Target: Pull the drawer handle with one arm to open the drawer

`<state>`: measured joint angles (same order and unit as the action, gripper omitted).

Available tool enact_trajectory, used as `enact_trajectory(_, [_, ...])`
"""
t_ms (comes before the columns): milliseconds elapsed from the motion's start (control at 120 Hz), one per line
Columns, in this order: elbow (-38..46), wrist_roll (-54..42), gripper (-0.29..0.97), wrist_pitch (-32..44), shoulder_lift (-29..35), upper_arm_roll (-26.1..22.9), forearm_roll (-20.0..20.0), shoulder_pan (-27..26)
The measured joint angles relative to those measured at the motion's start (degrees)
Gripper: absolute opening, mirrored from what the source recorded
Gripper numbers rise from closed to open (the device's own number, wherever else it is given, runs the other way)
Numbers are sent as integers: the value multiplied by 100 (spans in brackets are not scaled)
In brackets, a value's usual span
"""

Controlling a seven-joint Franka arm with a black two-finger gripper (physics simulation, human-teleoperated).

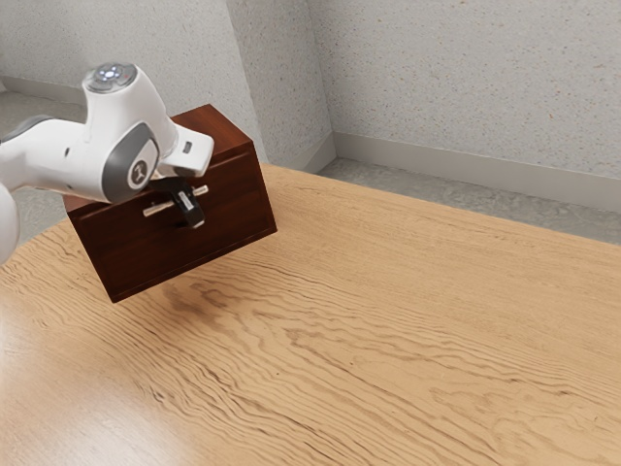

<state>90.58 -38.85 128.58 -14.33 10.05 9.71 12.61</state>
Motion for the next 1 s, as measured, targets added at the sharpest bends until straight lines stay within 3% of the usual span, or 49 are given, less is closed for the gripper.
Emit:
enact_trajectory(542, [1143,330,33,-4,930,-300,56,-150])
enact_trajectory(1000, [1891,754,30,35,1629,-806,422,-77])
